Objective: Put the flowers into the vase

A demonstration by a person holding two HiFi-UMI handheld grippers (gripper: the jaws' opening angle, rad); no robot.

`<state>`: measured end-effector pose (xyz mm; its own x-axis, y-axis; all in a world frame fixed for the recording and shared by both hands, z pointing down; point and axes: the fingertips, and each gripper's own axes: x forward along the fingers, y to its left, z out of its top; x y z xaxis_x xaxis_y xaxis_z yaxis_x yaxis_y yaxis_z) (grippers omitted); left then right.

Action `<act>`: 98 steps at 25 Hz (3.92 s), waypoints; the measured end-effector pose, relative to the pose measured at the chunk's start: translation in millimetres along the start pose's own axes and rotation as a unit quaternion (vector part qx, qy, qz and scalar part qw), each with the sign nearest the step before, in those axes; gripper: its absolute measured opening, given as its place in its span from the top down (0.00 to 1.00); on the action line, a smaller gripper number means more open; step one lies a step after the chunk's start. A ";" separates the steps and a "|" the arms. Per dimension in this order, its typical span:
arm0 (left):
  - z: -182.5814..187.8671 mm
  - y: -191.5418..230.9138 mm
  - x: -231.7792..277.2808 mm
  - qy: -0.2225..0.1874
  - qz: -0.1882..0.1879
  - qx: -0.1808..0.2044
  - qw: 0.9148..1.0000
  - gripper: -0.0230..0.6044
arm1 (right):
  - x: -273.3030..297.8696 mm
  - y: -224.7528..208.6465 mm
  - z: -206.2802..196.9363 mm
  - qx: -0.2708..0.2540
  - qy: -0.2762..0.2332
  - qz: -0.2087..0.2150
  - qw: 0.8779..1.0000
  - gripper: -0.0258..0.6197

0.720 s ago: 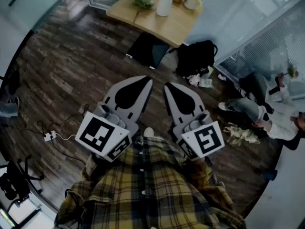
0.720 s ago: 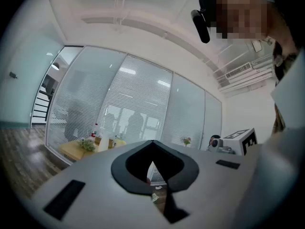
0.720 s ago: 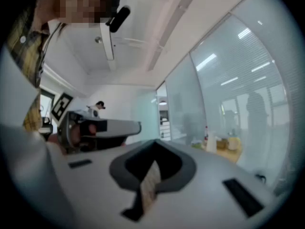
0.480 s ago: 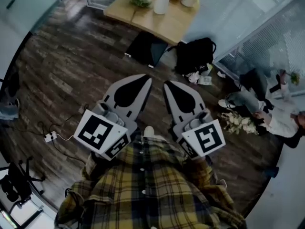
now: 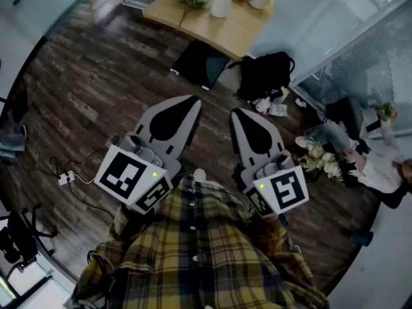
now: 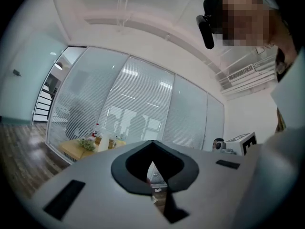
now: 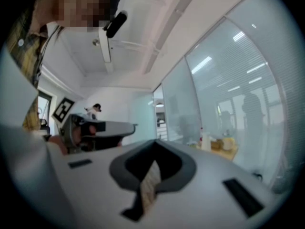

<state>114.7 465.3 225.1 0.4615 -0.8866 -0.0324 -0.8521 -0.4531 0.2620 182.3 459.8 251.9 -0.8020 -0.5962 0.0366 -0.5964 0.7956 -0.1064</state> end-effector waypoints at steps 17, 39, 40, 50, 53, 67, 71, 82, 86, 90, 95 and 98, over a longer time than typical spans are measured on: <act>6.5 48.4 18.7 0.004 0.043 0.013 0.999 0.95 | 57.6 -14.0 -12.4 -0.003 0.015 0.045 0.999 0.94; 57.0 247.5 82.9 0.000 0.017 -0.010 1.000 0.95 | 252.7 -67.9 2.9 -0.013 0.041 -0.028 0.999 0.94; 57.0 253.7 84.1 0.000 0.019 -0.013 1.000 0.95 | 257.9 -69.2 0.9 -0.012 0.044 -0.029 0.999 0.94; 48.9 276.5 130.5 0.015 0.018 -0.032 0.999 0.95 | 279.8 -112.0 -9.6 0.004 0.059 -0.036 0.998 0.94; 50.2 278.9 160.4 0.016 0.012 -0.028 0.999 0.95 | 286.4 -135.9 -9.0 0.001 0.061 -0.036 0.997 0.94; 53.9 280.9 270.9 0.024 0.006 -0.012 1.000 0.95 | 304.5 -244.3 10.0 0.014 0.029 -0.035 0.999 0.94; 53.7 294.3 289.7 0.028 0.012 -0.017 0.999 0.95 | 322.0 -259.1 7.1 0.026 0.032 -0.026 0.999 0.94; 57.5 380.7 353.7 0.048 -0.006 -0.023 0.999 0.95 | 413.6 -299.6 1.5 0.037 0.039 -0.046 0.997 0.94; 64.8 426.3 385.5 0.059 -0.014 -0.023 0.998 0.95 | 457.9 -319.4 6.5 0.042 0.033 -0.053 0.997 0.94; 69.4 465.6 409.0 0.077 -0.027 -0.025 0.996 0.95 | 495.1 -331.6 8.9 0.046 0.036 -0.068 0.996 0.94; 67.4 497.1 432.1 0.103 -0.051 -0.029 0.993 0.95 | 526.5 -344.8 8.6 0.050 0.041 -0.097 0.993 0.94; 61.5 507.0 444.6 0.117 -0.066 -0.030 0.990 0.95 | 536.2 -351.9 4.8 0.055 0.043 -0.111 0.991 0.94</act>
<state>-127.3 -164.3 284.2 0.6184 -0.7709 0.1525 -0.7678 -0.5513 0.3266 -37.6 -140.4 304.2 -0.6542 -0.7400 0.1559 -0.7549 0.6266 -0.1934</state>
